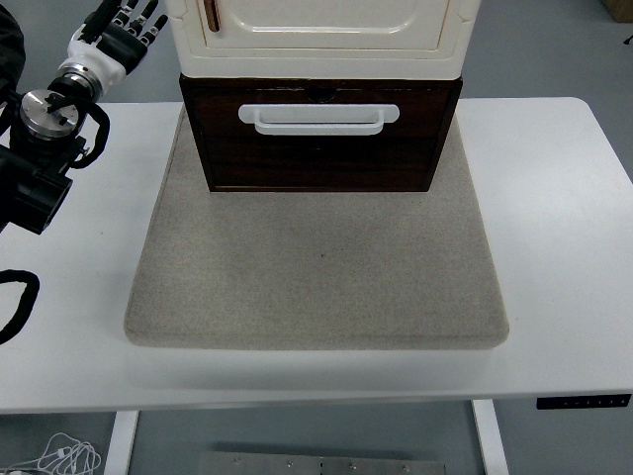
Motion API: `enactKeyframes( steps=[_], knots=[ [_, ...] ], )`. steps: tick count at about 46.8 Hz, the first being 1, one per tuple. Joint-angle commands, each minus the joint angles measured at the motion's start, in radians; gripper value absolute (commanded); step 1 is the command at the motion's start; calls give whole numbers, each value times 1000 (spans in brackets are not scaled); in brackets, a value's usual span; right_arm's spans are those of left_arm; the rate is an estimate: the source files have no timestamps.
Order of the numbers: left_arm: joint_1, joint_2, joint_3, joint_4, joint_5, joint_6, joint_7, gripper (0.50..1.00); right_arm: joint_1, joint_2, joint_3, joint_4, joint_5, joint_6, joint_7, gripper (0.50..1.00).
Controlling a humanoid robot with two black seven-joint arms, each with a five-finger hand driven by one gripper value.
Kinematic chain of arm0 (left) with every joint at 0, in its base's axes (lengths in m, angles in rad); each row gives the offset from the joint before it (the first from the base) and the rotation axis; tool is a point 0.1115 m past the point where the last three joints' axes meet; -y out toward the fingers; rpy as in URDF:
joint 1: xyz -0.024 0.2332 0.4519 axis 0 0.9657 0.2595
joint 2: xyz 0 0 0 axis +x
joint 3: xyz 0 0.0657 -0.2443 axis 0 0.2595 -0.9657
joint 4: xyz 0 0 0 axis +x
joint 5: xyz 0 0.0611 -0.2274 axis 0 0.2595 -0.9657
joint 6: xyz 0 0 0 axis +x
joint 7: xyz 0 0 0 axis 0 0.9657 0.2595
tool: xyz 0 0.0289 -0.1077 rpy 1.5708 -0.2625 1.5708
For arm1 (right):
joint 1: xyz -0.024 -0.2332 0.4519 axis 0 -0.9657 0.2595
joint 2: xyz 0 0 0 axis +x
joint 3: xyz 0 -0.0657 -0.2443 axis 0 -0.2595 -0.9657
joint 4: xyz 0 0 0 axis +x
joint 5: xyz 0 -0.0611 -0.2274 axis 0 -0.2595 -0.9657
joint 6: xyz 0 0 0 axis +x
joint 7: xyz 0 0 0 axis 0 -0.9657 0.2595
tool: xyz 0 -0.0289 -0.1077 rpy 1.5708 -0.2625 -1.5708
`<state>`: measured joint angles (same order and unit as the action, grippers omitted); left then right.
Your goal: Open the drawer under the combination cabinet
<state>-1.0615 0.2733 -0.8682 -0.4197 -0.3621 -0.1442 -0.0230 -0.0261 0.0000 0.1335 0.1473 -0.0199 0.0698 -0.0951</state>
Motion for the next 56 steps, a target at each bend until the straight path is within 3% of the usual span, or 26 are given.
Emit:
enactKeyframes(
  steps=[1, 10, 33, 46, 56],
  knots=[
    [0, 0, -2, -1, -1, 0, 0, 1000, 0, 0, 0, 0, 0, -1, 0, 926],
    [0, 6, 0, 2, -8, -6, 0, 1000, 0, 0, 0, 0, 0, -1, 0, 926],
    [-34, 113, 9, 12, 5, -17, 0, 1000, 0, 0, 0, 0, 0, -1, 0, 926],
    [-205, 245, 11, 7, 6, -18, 0, 1000, 0, 0, 0, 0, 0, -1, 0, 926],
    [-397, 293, 20, -4, 48, -14, 5, 1000, 0, 0, 0, 0, 0, -1, 0, 926]
  ],
)
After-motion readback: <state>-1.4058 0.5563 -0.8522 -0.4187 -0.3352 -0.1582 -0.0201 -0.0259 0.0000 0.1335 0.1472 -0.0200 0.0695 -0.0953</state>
